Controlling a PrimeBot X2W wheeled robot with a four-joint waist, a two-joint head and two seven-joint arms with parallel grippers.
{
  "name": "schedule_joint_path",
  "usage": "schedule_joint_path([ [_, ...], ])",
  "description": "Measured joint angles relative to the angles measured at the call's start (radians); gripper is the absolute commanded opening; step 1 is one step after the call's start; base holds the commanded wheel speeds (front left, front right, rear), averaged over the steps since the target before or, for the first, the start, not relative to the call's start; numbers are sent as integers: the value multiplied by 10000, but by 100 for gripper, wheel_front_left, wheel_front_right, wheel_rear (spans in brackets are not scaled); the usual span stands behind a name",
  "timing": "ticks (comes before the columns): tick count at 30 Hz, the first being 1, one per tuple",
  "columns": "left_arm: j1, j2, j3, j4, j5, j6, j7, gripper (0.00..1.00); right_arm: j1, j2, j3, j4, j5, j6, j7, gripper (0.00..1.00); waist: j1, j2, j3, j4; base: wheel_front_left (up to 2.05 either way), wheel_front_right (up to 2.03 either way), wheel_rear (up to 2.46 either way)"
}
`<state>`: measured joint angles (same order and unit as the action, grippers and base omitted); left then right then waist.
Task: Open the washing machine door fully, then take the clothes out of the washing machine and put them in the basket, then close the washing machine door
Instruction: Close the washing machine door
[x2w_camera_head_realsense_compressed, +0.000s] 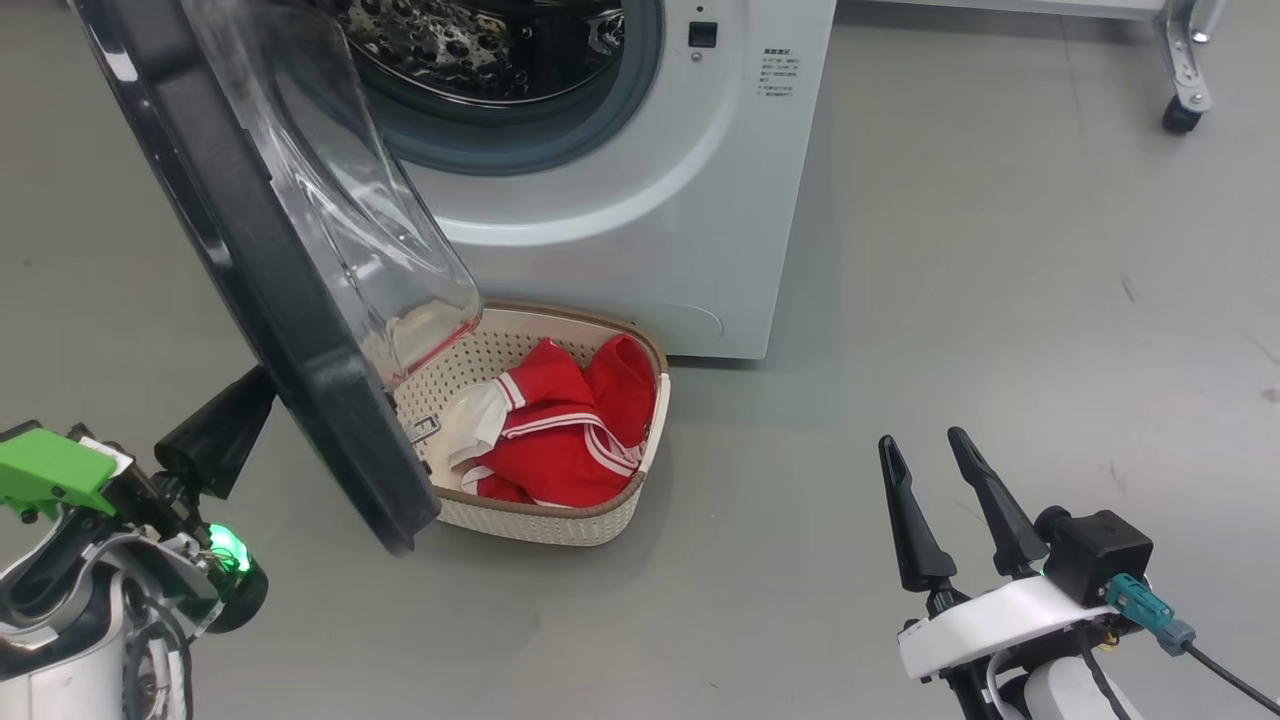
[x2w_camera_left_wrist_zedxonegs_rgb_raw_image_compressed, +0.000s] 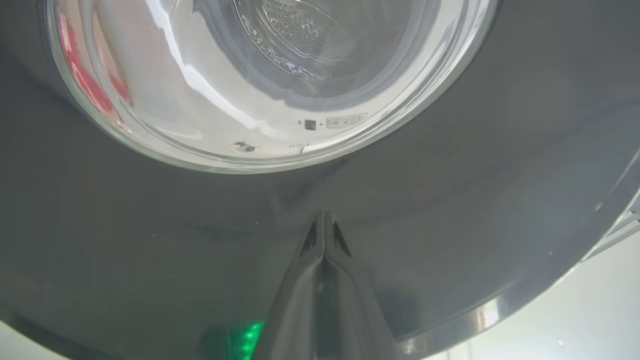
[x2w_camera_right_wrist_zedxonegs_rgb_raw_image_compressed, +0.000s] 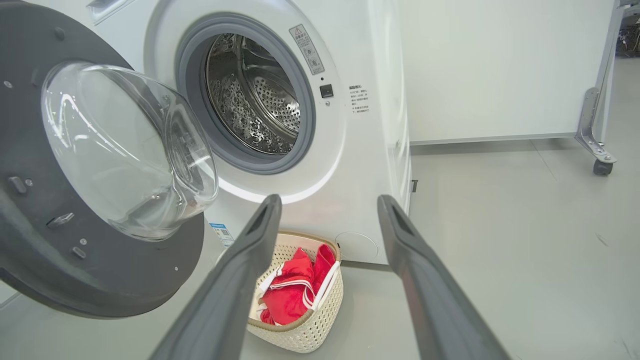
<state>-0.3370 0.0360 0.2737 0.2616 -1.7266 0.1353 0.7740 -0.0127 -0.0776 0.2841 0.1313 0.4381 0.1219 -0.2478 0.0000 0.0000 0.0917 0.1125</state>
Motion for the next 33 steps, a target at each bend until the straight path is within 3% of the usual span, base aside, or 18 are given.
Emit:
schedule_joint_path([
  [19,-1,-42,-610,-52,-815,0,-779,0,-1,4,-119,-17,-8,0,0,100,0,0,167,-1189,0,0,0],
  [33,-265,-69,-756,337,-1361,0,-2359,0,-6,25,-84,-90,-19,0,0,100,0,0,500,-2129,0,0,0],
])
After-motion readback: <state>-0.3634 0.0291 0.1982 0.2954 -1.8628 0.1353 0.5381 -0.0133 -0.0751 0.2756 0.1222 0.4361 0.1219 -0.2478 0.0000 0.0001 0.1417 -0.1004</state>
